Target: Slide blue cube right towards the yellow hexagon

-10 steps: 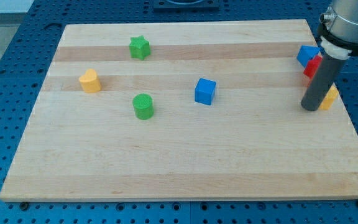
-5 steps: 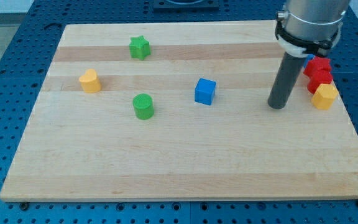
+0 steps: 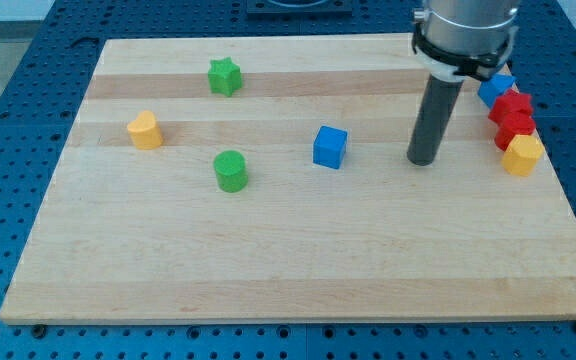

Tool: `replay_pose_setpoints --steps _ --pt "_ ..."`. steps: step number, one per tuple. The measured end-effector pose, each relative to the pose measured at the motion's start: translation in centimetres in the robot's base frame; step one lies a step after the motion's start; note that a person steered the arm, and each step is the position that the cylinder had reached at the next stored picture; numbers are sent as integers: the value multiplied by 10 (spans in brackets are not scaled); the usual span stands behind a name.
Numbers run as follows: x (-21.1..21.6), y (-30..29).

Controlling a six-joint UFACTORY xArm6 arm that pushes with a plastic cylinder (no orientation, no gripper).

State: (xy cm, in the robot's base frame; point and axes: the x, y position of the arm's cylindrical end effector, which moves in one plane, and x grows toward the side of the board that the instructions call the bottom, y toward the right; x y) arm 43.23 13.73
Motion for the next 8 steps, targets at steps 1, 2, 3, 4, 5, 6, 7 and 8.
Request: replay_pose_setpoints --steps 1,2,3,4,5,6,7,8 --pt "-1 -9" --pt "-5 -24" --pt "-16 -35" --pt "-32 -37" --pt "-36 -41" --pt "-40 -53" --pt "-40 -62" --pt "-40 -73"
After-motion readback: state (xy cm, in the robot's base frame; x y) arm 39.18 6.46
